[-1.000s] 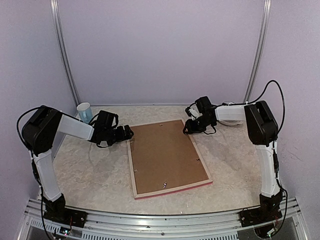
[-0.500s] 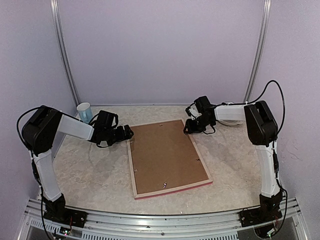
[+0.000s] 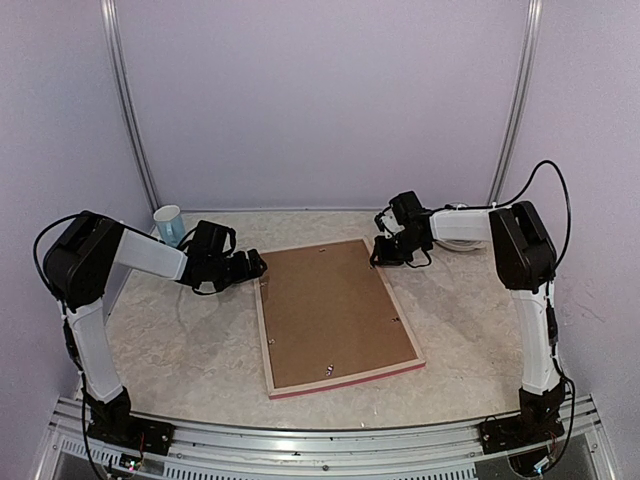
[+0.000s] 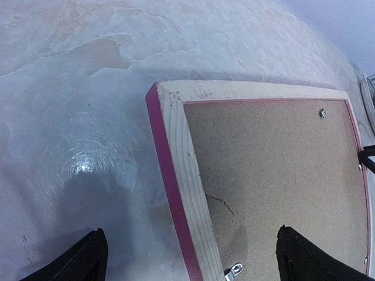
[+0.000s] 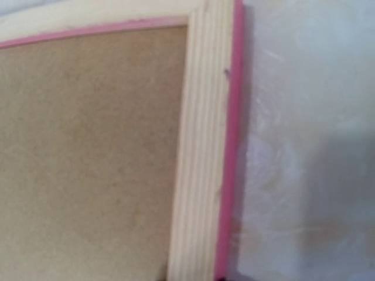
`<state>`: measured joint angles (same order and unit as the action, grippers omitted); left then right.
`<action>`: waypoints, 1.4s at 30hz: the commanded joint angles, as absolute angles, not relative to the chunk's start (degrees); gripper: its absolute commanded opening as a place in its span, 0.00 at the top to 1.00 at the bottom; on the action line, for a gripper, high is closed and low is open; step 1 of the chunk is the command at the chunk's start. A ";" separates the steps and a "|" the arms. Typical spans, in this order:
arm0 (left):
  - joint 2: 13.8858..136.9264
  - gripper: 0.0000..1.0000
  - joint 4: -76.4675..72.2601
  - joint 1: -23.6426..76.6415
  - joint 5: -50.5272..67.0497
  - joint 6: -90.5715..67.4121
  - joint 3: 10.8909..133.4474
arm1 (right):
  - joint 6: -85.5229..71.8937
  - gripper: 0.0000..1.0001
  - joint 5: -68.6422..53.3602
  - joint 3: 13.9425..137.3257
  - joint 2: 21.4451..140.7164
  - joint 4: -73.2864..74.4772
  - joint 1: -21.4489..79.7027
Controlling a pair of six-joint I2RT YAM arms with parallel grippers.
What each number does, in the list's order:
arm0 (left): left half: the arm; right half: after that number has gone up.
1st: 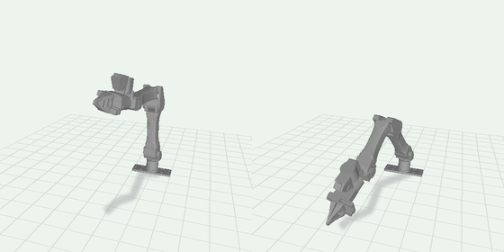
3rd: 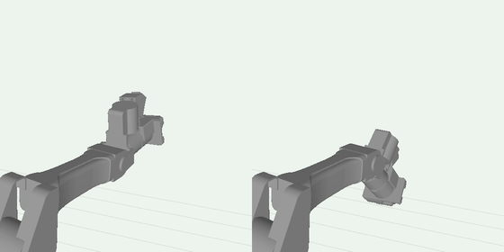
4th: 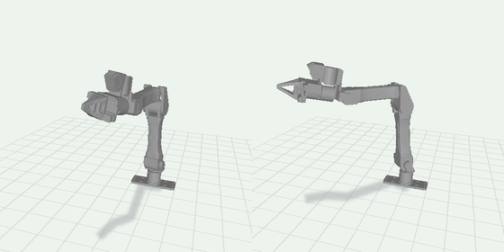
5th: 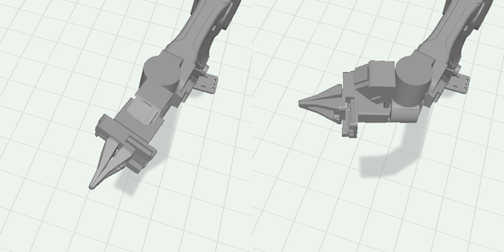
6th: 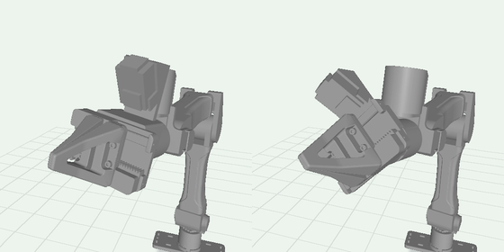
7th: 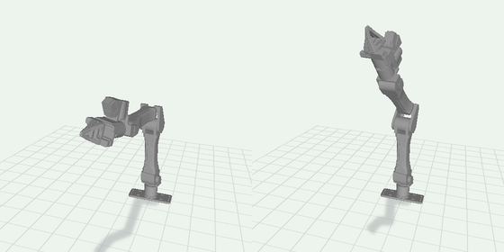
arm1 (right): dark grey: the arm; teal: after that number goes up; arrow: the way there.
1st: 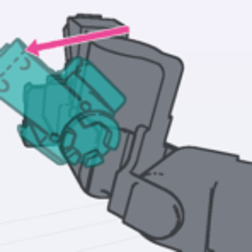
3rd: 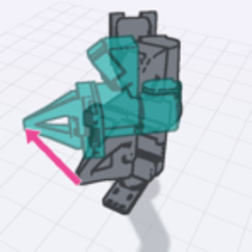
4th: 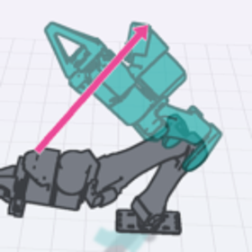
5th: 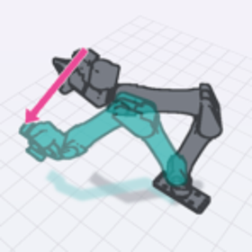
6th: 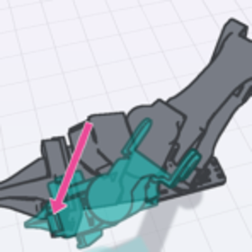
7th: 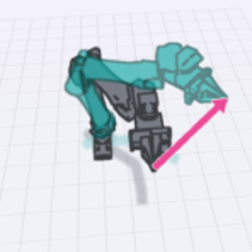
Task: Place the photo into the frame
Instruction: Press the fastener onto the backboard.
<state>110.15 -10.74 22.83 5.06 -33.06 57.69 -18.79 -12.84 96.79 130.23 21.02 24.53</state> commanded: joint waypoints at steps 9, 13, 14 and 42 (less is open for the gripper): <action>111.97 0.01 -8.09 22.07 5.80 -33.74 57.31 | -13.49 0.81 -12.22 98.26 132.25 29.26 25.03; 112.06 0.01 -8.09 21.98 5.81 -33.75 57.30 | -10.60 0.81 -10.42 98.75 132.28 31.96 25.14; 112.06 0.01 -8.16 21.98 5.79 -33.75 57.30 | -10.03 0.81 -10.26 98.93 132.21 32.58 25.14; 106.79 0.01 -4.98 23.07 0.26 -31.43 58.35 | -13.37 0.07 -9.99 85.82 114.98 23.14 25.01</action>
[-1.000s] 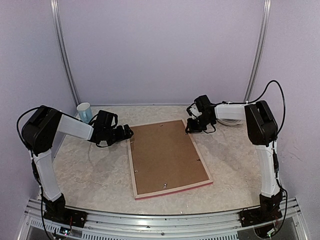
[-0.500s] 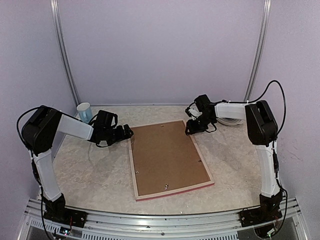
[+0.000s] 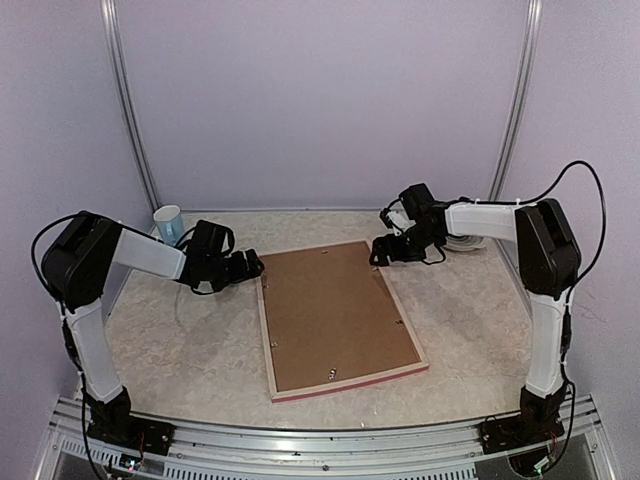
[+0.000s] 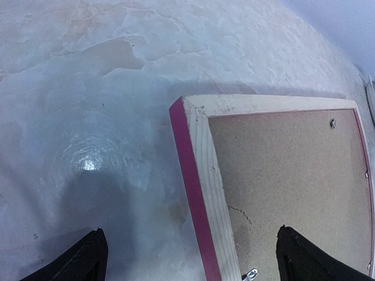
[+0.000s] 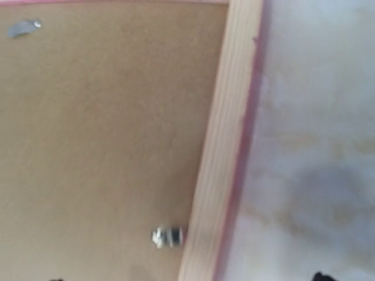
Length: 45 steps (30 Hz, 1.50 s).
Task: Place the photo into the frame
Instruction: Press the fastener onto the backboard, then rotate the photo frame at the center of the board.
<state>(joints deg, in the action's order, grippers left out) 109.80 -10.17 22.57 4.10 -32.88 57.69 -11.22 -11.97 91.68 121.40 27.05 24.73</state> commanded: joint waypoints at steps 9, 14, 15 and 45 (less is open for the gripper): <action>103.73 0.01 -1.52 26.29 -4.38 -31.58 63.31 | -16.22 0.06 -8.61 70.97 105.38 17.84 25.64; 102.40 0.01 -0.47 27.91 -5.35 -30.66 66.83 | -16.03 0.05 -6.63 65.77 100.13 17.05 25.66; 101.71 0.01 -0.63 28.32 -5.59 -30.38 67.14 | -15.87 0.05 -6.19 64.89 99.19 16.91 25.66; 102.11 0.01 -13.00 36.70 -15.16 -9.19 76.51 | -17.82 0.01 -5.45 51.93 91.64 7.86 25.62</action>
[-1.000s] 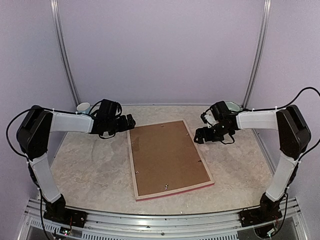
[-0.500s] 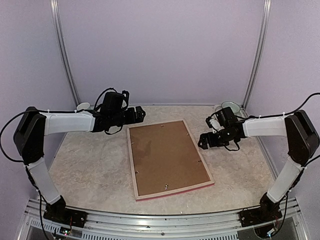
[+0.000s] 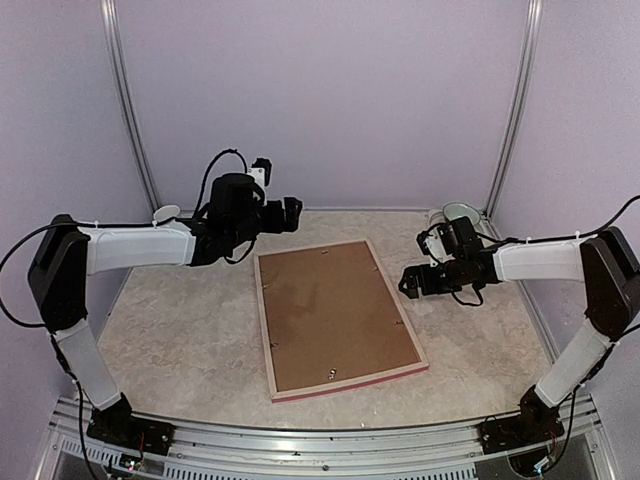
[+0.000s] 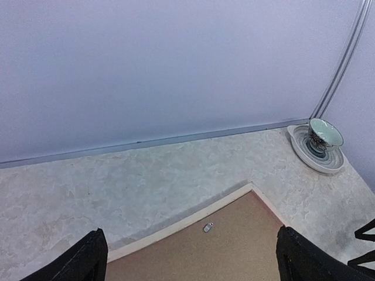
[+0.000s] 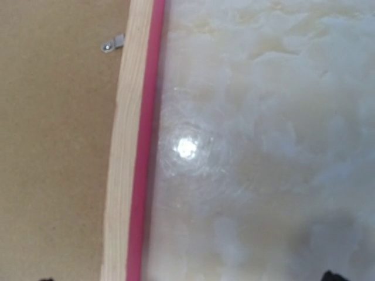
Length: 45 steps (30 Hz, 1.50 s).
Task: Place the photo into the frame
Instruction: Rotate the photo frame at the center of the board.
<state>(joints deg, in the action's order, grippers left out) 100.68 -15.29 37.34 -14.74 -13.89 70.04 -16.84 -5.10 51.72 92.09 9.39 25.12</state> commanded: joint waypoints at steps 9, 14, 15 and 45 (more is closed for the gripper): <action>108.39 0.01 -18.59 34.98 -12.05 -5.29 76.45 | -18.04 0.01 -6.01 48.98 89.75 3.80 25.58; 113.09 0.01 -14.64 32.63 -9.31 -7.19 82.38 | -18.32 0.01 -6.58 48.85 89.26 4.37 25.58; 113.97 0.01 -13.93 32.69 -9.77 -6.75 83.51 | -18.43 0.01 -7.18 47.66 88.69 2.66 25.58; 127.76 0.01 -11.49 29.07 -3.71 -12.76 88.42 | -27.33 0.09 -14.14 36.53 60.72 27.68 40.69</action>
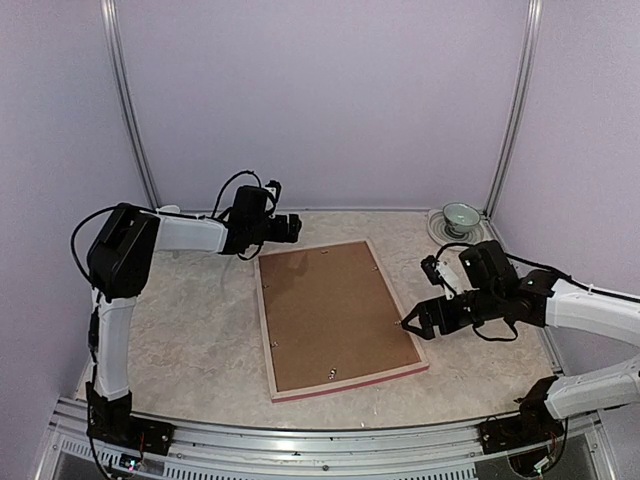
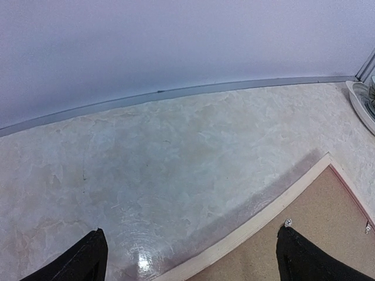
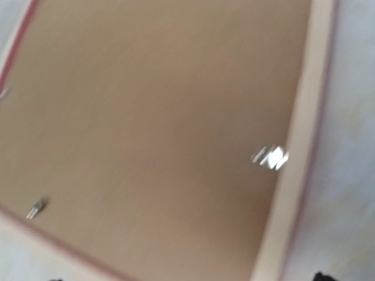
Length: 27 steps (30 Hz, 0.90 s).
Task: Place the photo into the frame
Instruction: Rotate the photo frame at the center of the board.
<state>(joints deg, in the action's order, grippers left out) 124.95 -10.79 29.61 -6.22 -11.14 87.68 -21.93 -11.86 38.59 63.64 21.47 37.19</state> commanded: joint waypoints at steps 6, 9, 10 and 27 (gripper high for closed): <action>129.74 0.01 -12.91 28.01 1.10 -16.02 89.04 | -32.77 0.09 -15.76 34.32 61.57 28.49 47.27; 130.28 0.01 -12.88 27.79 2.04 -16.29 89.32 | -34.03 0.09 -16.10 33.87 63.77 28.27 50.87; 130.33 0.01 -12.98 27.70 2.31 -16.31 89.32 | -34.14 0.09 -16.10 33.76 64.56 28.20 51.97; 129.96 0.01 -17.36 27.42 10.02 -18.47 85.10 | -34.43 0.01 -12.16 34.48 75.58 23.71 53.61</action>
